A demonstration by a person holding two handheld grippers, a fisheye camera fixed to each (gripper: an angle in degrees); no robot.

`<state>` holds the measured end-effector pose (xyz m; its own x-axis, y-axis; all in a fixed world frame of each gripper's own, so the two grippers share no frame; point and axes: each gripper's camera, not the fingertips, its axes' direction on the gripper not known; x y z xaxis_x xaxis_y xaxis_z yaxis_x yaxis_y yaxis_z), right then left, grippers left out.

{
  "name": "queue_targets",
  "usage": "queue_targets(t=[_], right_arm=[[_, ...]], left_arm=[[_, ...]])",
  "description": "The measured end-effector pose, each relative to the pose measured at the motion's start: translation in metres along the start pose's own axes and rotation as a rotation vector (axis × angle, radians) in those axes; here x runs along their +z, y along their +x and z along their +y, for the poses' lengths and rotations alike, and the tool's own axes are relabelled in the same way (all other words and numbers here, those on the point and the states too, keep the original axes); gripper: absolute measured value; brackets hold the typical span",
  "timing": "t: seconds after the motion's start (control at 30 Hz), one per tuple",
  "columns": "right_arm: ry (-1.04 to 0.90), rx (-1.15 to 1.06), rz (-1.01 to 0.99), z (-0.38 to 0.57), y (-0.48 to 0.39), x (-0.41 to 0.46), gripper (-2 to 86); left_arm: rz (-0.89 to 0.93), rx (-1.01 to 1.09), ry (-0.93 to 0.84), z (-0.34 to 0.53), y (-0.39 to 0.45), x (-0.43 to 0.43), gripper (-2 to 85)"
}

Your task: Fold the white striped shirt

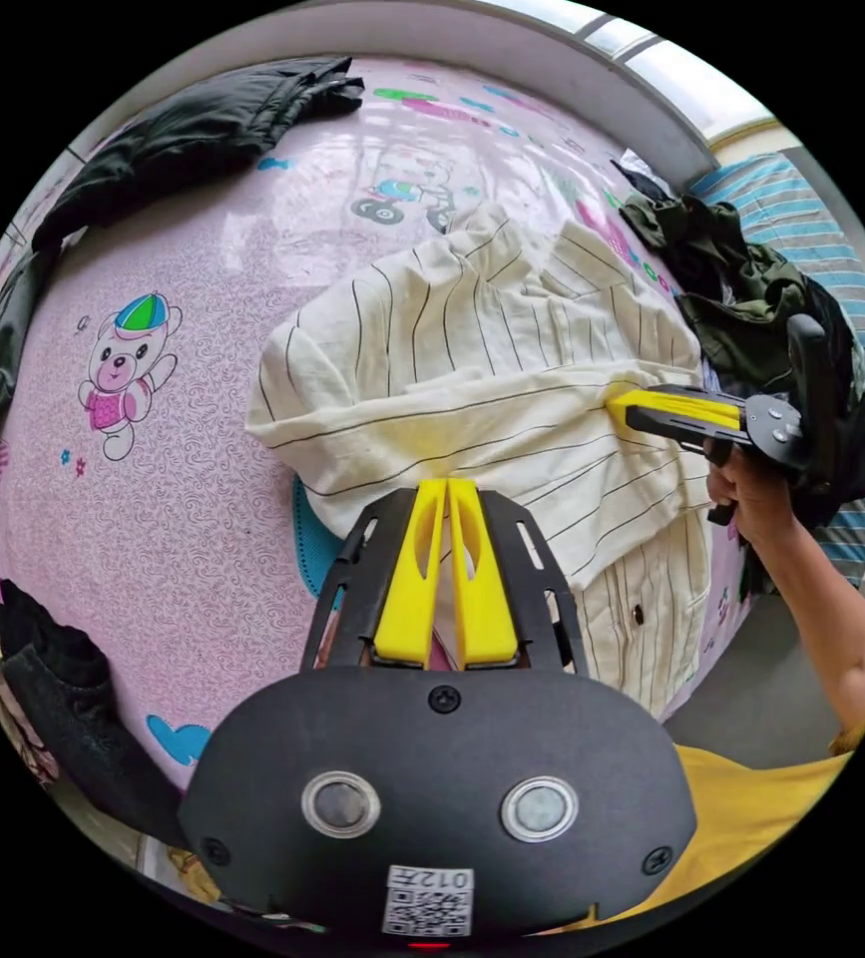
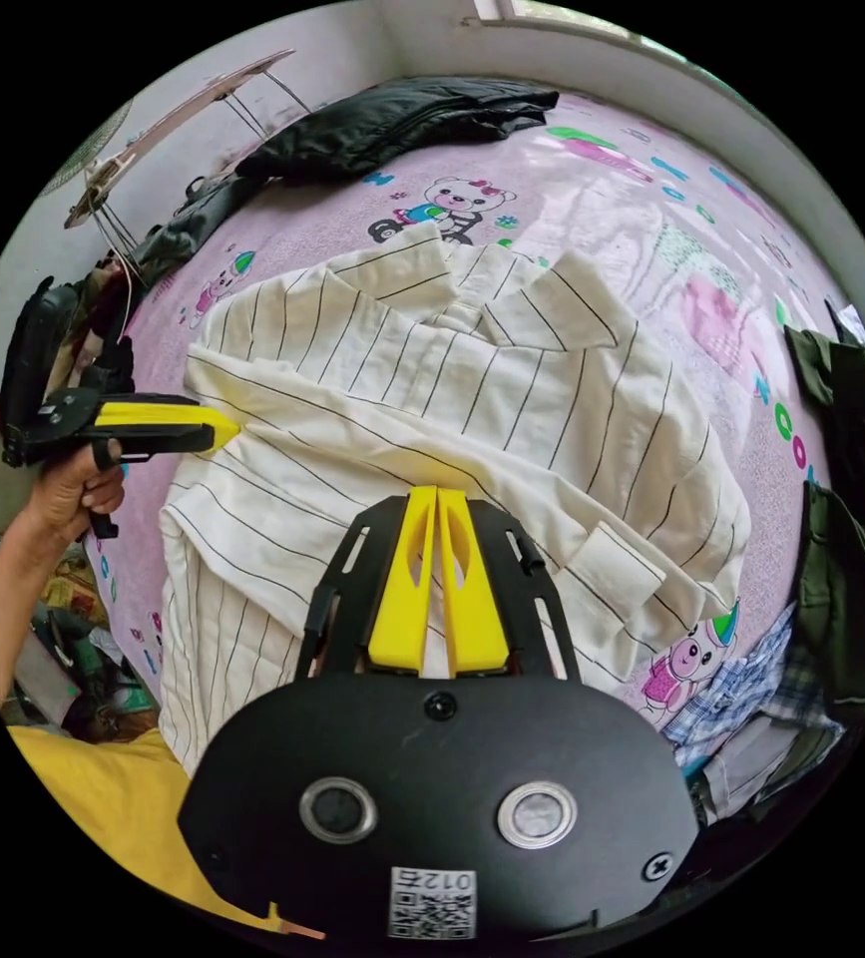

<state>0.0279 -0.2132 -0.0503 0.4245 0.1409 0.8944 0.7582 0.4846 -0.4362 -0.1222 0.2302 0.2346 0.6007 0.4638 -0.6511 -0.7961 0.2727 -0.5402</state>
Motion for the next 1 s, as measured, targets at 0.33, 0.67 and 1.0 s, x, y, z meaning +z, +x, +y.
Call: queue_targets(t=[0.33, 0.67, 1.0], right_arm=[[0.179, 0.159, -0.036, 0.086, 0.077, -0.067, 2.8], [0.159, 0.33, -0.131, 0.121, 0.141, -0.073, 7.5], [0.212, 0.374, -0.058, 0.148, 0.171, -0.095, 8.3]], left_arm=[[0.032, 0.113, 0.137, 0.032, 0.055, -0.086, 0.4], [0.042, 0.098, 0.083, 0.02, 0.083, -0.11, 0.4], [0.033, 0.083, 0.121, 0.011, 0.094, -0.162, 0.3]])
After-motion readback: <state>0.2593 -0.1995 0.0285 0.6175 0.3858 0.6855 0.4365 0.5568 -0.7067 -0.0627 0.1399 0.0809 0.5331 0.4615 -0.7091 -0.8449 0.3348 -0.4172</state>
